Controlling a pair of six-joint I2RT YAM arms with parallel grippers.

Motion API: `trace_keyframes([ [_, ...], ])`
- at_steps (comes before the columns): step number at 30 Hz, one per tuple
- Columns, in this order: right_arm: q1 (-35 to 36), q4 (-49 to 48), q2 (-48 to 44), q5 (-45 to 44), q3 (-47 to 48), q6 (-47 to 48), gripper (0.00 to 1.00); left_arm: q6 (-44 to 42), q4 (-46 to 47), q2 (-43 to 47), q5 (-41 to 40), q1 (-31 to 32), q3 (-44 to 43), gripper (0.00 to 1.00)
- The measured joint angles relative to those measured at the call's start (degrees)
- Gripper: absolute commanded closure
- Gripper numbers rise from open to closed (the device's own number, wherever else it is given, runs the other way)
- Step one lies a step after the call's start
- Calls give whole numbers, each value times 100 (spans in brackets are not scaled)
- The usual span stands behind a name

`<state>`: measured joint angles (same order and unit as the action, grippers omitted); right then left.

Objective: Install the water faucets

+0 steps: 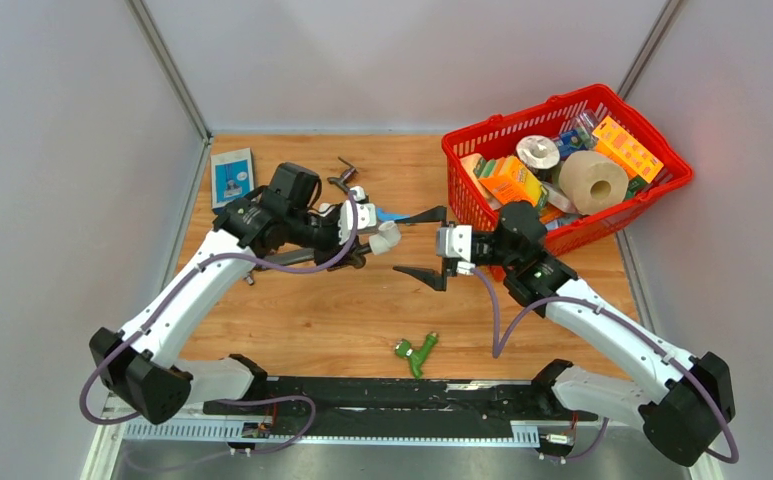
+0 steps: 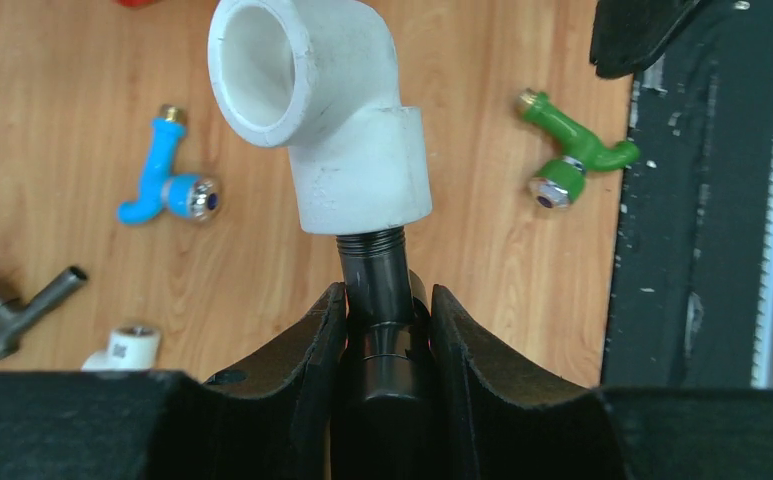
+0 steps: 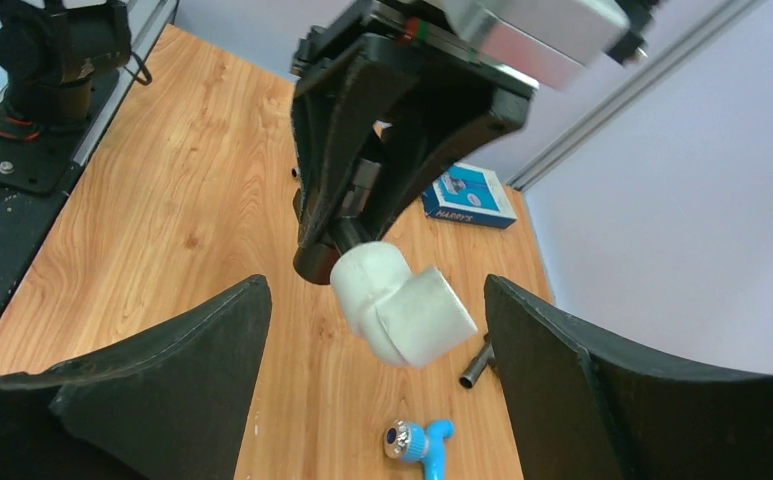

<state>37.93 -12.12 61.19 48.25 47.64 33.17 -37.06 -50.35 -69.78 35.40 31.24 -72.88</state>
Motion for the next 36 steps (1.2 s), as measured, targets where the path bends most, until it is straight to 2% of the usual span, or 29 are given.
trace_keyframes([
  [9, 343, 616, 105, 136, 170, 1005, 17, -461, -1174, -662, 938, -15, -892, 100],
  [13, 468, 756, 260, 94, 236, 1268, 24, -581, -1449, -719, 1067, -15, -973, 100],
  [20, 581, 903, 501, -57, 409, 1443, 46, -595, -1641, -719, 1097, -15, -973, 100],
  [21, 592, 916, 527, -90, 428, 1458, 56, -592, -1644, -719, 1097, -15, -973, 100],
  [24, 605, 981, 573, -68, 450, 1458, 79, -592, -1685, -717, 953, -15, -973, 100],
  [25, 619, 1036, 599, 9, 452, 1364, 82, -599, -1690, -708, 813, -15, -973, 100],
  [28, 675, 898, 719, -68, 599, 1091, 83, -389, -1399, -632, 413, 26, -859, 100],
  [32, 656, 758, 1102, -52, 872, 199, 81, -125, -455, 127, -907, 553, -236, 100],
  [36, 678, 538, 1488, 57, 1215, -748, 62, 15, 26, 1034, -1779, 1034, 448, 100],
])
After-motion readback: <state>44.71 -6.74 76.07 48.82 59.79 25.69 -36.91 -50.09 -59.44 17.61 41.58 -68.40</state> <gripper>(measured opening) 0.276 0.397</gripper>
